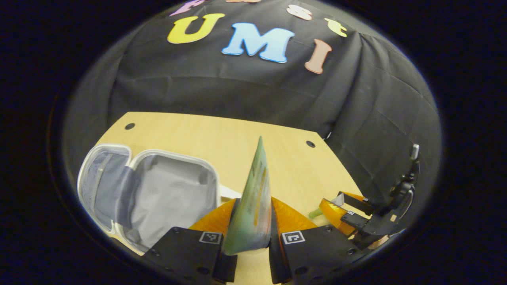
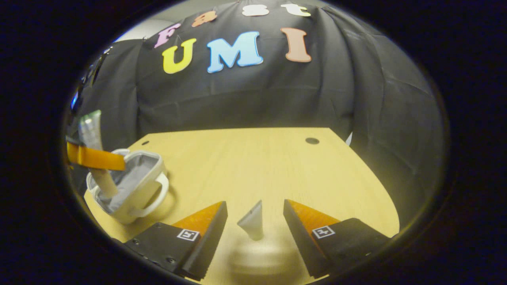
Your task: First open the suitcase, pack the skin care products into it, and then close the suitcase.
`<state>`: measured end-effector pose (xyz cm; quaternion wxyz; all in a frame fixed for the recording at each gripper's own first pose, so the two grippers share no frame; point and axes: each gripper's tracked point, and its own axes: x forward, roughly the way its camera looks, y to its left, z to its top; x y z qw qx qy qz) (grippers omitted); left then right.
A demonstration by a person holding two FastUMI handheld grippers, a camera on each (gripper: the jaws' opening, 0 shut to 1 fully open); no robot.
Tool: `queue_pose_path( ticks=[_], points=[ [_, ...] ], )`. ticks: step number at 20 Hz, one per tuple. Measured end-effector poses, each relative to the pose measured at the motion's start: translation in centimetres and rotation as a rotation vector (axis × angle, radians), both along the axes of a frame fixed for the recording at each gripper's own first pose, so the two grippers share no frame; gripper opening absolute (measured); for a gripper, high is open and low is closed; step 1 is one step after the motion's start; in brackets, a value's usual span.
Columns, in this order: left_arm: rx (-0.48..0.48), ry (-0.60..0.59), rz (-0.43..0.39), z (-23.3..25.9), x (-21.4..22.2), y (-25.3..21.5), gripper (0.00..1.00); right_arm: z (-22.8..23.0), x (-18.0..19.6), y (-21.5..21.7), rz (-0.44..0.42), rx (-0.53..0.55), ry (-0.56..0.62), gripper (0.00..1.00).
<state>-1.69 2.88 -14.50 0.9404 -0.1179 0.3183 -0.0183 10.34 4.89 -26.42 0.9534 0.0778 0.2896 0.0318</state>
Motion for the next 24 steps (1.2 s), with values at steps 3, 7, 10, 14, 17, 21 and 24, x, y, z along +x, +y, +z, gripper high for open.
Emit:
queue_pose_path(
  ticks=[3, 7, 10, 14, 17, 21, 24],
  points=[
    [0.024, 0.084, 0.063, -2.0, -1.9, 5.8, 0.41, -1.4, -0.3, -0.1, -0.031, 0.003, 0.064, 0.51],
    [0.061, 0.239, 0.111, -6.5, -3.3, 10.9, 0.41, 0.5, -1.9, 1.7, -0.070, 0.093, 0.093, 0.20],
    [0.091, 0.336, 0.118, -9.7, -3.3, 13.9, 0.41, 4.2, -4.1, 5.5, -0.046, 0.169, 0.085, 0.19],
    [0.113, 0.354, 0.101, -11.6, -2.2, 16.2, 0.48, 8.6, -6.1, 12.1, 0.018, 0.253, 0.082, 0.19],
    [0.108, 0.255, 0.076, -9.6, -1.2, 16.3, 0.89, 11.0, -6.1, 17.5, 0.091, 0.291, 0.076, 0.19],
    [0.137, 0.069, 0.087, -3.9, -2.4, 18.7, 0.90, 11.2, -4.4, 24.8, 0.199, 0.318, 0.092, 0.19],
    [0.125, -0.015, 0.146, 0.0, -5.8, 22.4, 0.90, 8.5, -3.5, 29.4, 0.276, 0.322, 0.178, 0.19]
  ],
)
